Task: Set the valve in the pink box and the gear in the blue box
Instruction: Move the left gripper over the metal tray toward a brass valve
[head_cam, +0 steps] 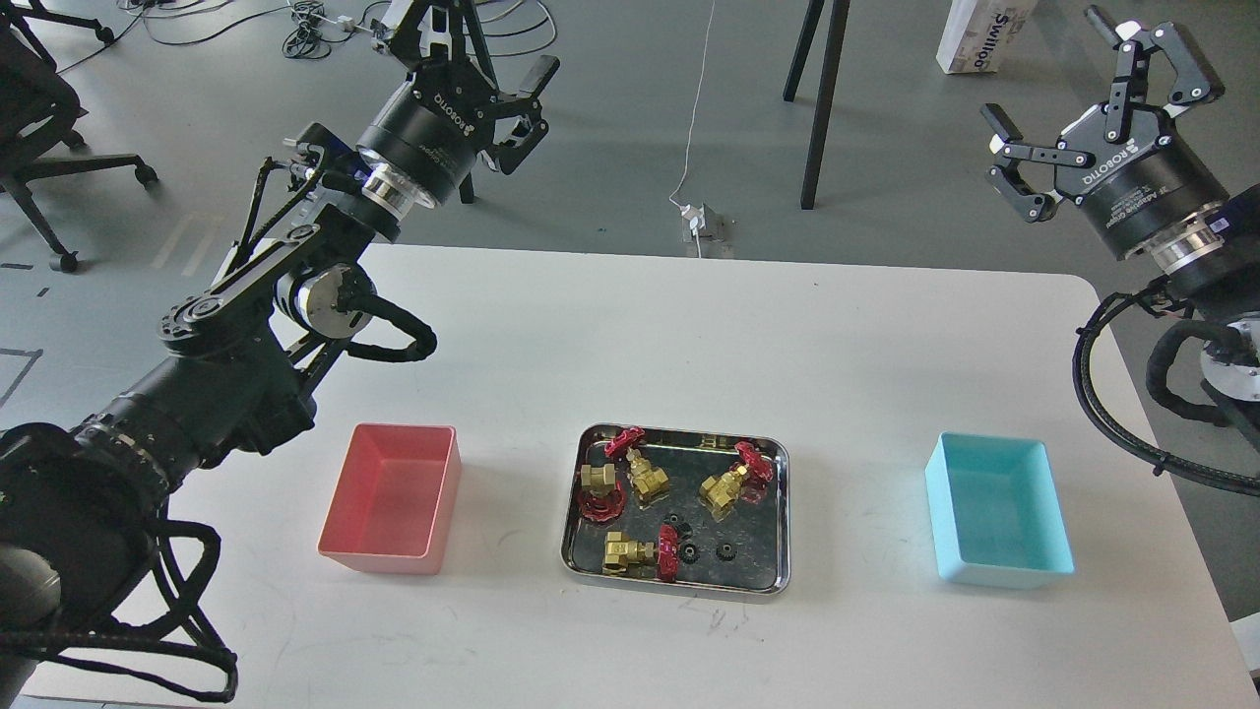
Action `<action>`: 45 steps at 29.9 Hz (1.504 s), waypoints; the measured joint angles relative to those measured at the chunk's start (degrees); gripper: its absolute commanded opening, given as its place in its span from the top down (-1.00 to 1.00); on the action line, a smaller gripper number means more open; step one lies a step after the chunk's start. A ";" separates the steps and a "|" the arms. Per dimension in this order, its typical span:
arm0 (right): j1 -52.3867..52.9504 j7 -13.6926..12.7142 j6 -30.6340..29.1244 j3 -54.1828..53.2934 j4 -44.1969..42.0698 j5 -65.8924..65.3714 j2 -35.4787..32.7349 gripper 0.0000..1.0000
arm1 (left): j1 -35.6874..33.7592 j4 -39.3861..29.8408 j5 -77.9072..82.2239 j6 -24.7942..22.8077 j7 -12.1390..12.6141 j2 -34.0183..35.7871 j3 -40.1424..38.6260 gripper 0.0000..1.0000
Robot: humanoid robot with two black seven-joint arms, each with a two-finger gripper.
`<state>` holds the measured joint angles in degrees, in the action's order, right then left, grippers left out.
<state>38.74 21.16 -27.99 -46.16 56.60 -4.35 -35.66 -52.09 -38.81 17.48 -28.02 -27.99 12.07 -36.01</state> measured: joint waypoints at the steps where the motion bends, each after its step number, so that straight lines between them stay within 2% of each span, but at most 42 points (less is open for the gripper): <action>1: -0.01 0.00 0.00 -0.21 -0.44 0.02 0.78 -1.00 | 0.36 0.02 0.00 0.00 0.00 0.31 0.00 -1.00; 7: 0.86 0.00 1.50 -2.85 -1.29 1.64 5.95 -1.00 | 2.83 0.51 -0.20 0.01 -0.01 1.73 0.06 -1.00; 10: 4.42 -0.11 7.21 -4.34 -1.11 5.59 6.03 -1.00 | 4.46 2.33 -0.86 0.01 -0.02 0.80 -0.48 -1.00; 14: 13.46 -1.35 18.36 -2.35 -1.50 9.00 4.69 -1.00 | 4.95 2.66 -1.29 0.02 -0.02 -1.82 -1.39 -1.00; 16: 17.43 -3.06 21.45 -0.08 -1.56 9.36 3.06 -1.00 | 5.33 0.53 -1.43 0.02 -0.02 -2.83 -2.80 -1.00; 19: 21.36 -5.07 22.89 3.55 -1.21 9.56 0.76 -1.00 | 6.39 -5.33 -1.49 0.02 -0.02 -3.45 -5.27 -1.00; 23: 22.17 -5.64 23.06 5.92 -1.00 9.62 -1.50 -1.00 | 6.83 -15.92 0.46 0.02 -0.02 -1.53 -5.21 -1.00; 25: 21.79 -5.68 23.07 6.21 -0.98 9.63 -2.74 -1.00 | 6.17 -20.35 4.19 0.02 -0.02 1.78 -2.59 -1.00; 28: 21.22 -5.70 23.08 6.39 -0.97 9.63 -3.92 -1.00 | 1.06 -25.83 11.10 0.01 -0.02 8.77 8.25 -1.00; 31: 20.84 -5.71 23.08 6.43 -1.25 9.51 -4.40 -1.00 | -9.10 -29.05 15.85 -0.01 -0.02 14.45 25.26 -1.00; 34: 20.76 -5.76 23.07 6.44 -1.43 9.47 -4.49 -1.00 | -20.47 -30.04 19.16 0.11 -0.02 16.62 43.22 -0.99; 37: 20.14 -5.69 23.07 6.36 -1.28 9.45 -4.52 -1.00 | -32.16 -30.14 24.30 1.57 -0.01 16.30 61.34 -0.97; 40: 19.03 -5.56 23.07 6.10 -1.14 9.45 -4.52 -1.00 | -40.88 -30.22 28.64 4.95 -0.01 12.64 76.77 -0.97; 42: 18.28 -5.52 23.07 6.01 -1.14 9.45 -4.52 -1.00 | -44.08 -30.23 30.42 9.30 -0.01 9.93 84.67 -0.97; 45: 17.71 -5.47 22.99 6.15 -1.34 9.43 -4.33 -1.00 | -45.30 -30.43 31.96 15.32 -0.01 5.05 93.16 -0.97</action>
<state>56.45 15.69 -5.00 -40.00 55.25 5.08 -39.99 -97.39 -69.24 49.44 -12.70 -28.00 17.12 57.15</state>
